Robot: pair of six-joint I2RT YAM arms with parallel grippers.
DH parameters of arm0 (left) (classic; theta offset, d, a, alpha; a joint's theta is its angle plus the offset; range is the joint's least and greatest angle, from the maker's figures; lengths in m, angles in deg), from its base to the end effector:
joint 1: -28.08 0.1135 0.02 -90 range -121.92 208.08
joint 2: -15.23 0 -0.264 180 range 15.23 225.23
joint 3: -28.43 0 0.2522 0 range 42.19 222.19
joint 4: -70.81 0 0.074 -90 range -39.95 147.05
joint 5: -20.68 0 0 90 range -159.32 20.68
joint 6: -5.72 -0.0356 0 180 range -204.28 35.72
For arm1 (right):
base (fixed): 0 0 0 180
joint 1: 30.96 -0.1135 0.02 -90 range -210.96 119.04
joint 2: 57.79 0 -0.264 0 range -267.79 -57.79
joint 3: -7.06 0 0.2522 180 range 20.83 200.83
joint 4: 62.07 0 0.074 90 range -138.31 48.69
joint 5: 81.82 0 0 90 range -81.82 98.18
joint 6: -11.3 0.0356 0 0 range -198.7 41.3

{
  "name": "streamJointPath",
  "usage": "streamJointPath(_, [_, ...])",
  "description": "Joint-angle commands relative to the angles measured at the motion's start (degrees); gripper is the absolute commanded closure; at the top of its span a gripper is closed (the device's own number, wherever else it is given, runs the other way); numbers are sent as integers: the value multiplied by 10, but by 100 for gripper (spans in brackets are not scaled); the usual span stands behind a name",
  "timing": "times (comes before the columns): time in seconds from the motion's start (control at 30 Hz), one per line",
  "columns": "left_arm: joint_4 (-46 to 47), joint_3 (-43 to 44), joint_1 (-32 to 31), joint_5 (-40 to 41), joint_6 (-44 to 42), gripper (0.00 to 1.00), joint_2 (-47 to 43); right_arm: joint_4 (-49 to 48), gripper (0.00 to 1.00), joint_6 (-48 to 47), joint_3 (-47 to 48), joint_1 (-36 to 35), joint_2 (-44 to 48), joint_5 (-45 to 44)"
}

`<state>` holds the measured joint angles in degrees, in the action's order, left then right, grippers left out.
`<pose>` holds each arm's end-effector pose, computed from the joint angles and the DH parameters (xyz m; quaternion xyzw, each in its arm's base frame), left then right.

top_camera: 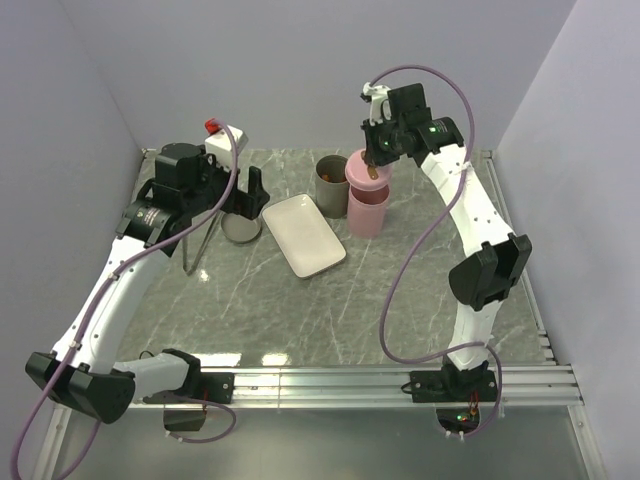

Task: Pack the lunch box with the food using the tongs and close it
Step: Close the box lid on the packing box.

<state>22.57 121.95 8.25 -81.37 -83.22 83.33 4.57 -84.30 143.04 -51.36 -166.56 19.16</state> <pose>0.2323 -0.0917 0.4245 0.1924 0.8079 -0.1857 0.5252 0.3851 0.1505 0.4096 -0.2423 0.8678 0.1405 0.4105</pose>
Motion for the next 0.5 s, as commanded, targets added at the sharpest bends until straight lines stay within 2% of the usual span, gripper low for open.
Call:
streamJointPath(0.0, [-1,-2,4,1,-4,1,-19,-5,100,-20,7,10,6,2])
streamJointPath(0.3, [-5,1,4,-5,-4,1,-5,-18,100,-20,-21,19,-14,23])
streamJointPath(0.47, [-2,6,4,-3,-4,1,0,-40,100,-17,-49,41,-13,63])
